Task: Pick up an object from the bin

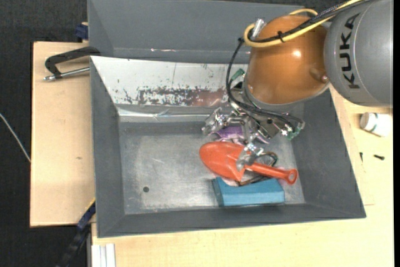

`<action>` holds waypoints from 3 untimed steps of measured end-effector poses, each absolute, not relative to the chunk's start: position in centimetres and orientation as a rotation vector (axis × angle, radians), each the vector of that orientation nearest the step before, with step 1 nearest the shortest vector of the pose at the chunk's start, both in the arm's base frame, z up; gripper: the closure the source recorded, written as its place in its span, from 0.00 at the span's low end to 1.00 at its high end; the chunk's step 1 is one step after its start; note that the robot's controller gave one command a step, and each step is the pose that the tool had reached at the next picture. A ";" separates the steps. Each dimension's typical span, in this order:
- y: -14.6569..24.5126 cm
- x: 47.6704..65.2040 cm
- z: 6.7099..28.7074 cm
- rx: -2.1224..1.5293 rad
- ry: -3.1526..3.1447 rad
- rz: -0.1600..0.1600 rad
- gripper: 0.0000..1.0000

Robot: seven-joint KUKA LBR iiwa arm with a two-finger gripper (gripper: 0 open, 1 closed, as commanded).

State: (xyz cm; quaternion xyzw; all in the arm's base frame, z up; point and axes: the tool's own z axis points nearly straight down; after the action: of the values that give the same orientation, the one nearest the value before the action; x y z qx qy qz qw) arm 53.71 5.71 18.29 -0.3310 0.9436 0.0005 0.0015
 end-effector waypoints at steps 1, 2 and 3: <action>4.8 53.1 16.5 -1.122 2.921 -0.001 0.00; 0.6 58.7 8.2 -1.430 2.791 -0.006 1.00; 0.6 58.7 8.2 -1.430 2.791 -0.006 1.00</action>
Offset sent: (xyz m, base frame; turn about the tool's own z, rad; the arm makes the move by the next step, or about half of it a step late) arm 0.0467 -0.0508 -0.1049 -0.2758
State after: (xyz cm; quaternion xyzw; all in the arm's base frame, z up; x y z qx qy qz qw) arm 58.68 0.59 8.19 -0.4561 0.8899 -0.0018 0.0029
